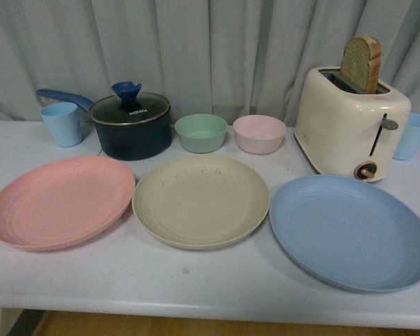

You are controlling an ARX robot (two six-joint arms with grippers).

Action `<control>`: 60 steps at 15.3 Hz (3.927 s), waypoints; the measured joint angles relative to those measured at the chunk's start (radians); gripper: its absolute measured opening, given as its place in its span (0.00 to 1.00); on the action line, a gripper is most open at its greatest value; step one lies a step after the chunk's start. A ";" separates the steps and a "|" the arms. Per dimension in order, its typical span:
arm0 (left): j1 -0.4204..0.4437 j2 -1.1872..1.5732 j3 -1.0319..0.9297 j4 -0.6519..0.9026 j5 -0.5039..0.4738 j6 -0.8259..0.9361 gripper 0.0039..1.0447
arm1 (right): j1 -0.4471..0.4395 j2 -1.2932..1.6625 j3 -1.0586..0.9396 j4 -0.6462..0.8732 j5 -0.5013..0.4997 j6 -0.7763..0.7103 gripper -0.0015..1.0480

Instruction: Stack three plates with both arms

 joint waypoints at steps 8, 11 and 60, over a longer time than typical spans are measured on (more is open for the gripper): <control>0.000 0.000 0.000 0.000 0.000 0.000 0.94 | 0.000 0.000 0.000 0.000 0.000 0.000 0.94; 0.000 0.000 0.000 0.000 0.000 0.000 0.94 | 0.000 0.000 0.000 0.000 0.000 0.000 0.94; 0.000 0.000 0.000 0.000 0.000 0.000 0.94 | 0.000 0.000 0.000 0.000 0.000 0.000 0.94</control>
